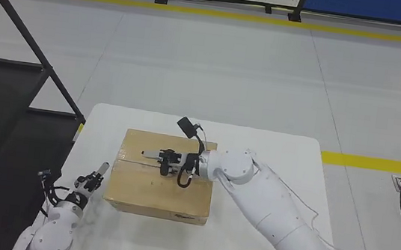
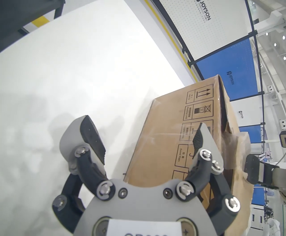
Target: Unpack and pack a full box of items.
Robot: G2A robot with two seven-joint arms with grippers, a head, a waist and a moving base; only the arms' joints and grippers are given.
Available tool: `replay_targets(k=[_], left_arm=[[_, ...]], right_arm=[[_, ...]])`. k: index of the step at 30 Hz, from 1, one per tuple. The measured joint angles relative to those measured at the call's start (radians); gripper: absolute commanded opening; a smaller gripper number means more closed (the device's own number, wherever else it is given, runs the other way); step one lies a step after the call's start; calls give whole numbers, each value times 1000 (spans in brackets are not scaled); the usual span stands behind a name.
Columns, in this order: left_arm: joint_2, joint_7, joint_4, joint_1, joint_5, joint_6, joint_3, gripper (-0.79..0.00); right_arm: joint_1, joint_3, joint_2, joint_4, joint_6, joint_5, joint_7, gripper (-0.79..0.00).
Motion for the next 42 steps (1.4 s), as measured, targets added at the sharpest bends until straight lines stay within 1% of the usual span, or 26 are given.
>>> replay_targets(k=[11, 17, 23, 29, 35, 42], left_arm=[[0, 7, -26, 21, 32, -19, 34, 0], [1, 5, -38, 30, 50, -24, 50, 0], [1, 5, -50, 39, 58, -26, 61, 0], [1, 5, -60, 51, 63, -31, 71, 0], [1, 7, -63, 56, 64, -30, 77, 0], [5, 4, -53, 46, 53, -28, 50, 0]], right_arm=[[46, -48, -109, 139, -33, 35, -44, 0], [64, -54, -157, 208, -61, 56, -38, 0], [75, -56, -196, 260, -91, 61, -26, 0], [83, -59, -229, 302, -109, 55, 7, 0], [88, -50, -252, 340, -143, 59, 52, 0], [103, -31, -260, 383, -182, 54, 111, 0]])
